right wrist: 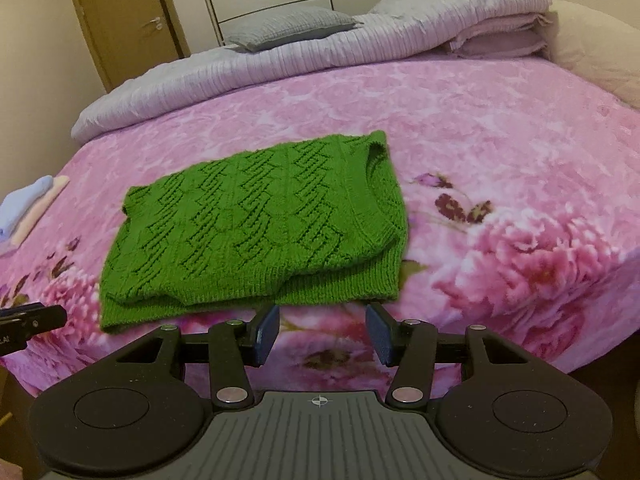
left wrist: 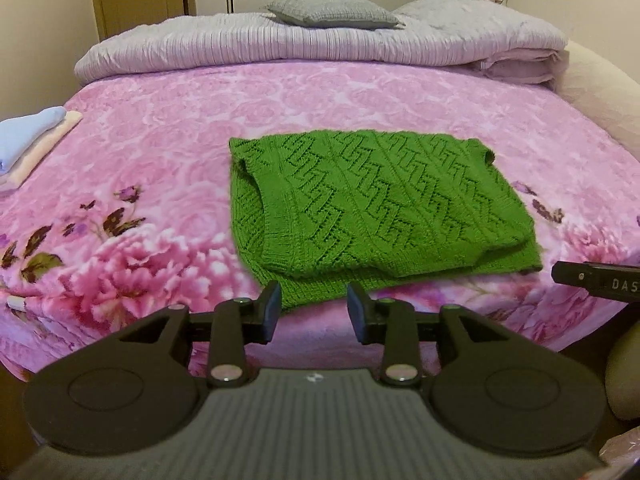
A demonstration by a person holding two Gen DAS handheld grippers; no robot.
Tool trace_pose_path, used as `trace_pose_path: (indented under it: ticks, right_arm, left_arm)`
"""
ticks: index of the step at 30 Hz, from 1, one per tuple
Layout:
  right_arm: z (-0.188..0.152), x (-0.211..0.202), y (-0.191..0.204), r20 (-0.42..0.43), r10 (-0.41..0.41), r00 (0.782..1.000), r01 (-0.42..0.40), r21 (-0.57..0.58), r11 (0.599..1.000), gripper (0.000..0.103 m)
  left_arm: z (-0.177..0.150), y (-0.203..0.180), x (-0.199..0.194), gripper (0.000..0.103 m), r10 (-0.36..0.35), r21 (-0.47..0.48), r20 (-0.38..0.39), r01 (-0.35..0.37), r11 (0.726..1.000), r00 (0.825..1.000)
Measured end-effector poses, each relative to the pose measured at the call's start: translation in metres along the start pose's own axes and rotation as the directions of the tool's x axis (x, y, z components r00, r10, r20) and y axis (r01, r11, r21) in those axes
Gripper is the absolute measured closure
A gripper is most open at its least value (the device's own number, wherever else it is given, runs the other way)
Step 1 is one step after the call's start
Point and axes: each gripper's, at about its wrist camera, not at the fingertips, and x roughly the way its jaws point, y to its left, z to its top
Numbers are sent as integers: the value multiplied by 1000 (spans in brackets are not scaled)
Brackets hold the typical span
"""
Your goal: Fold clothes
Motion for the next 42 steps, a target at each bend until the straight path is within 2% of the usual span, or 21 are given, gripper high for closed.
trace_pose_path:
  ticks: [12,29,32,34,36,37,39,42]
  right_arm:
    - [8,-4,12,17,-4,1000,5,-64,998,51]
    - [28,52,-2,-83,-56,995,50,-66,997,51]
    - [31,59,-19,-77,-14,997,12,-17,1000,51]
    - [33,61,-41,-65,52,997,-47,77,996,51]
    - [32,61,-72,-27,142,990,-132,225,965,51]
    - [31,62,-88,1,188,982,-179,302,937,51]
    - [26,64,-120,70,263,962,-265,452,852,51]
    - [20,71,-151,136,317,939,-335,583,741,51]
  left_arm:
    - [6,5,2,71,-24,-25,-2,24,999,1000]
    - [18,14,67,71,-65,-59,-98,59,997,993]
    - [19,20,74,71,-88,-69,-91,82,994,992]
    - [18,26,75,71,-121,-75,-71,115,991,990]
    - [17,31,77,71,-154,-80,-51,150,985,987]
    - [17,33,77,71,-171,-82,-41,167,983,984]
    - [18,36,79,71,-185,-82,-32,182,980,982]
    - [20,39,86,71,-198,-75,-18,196,978,980]
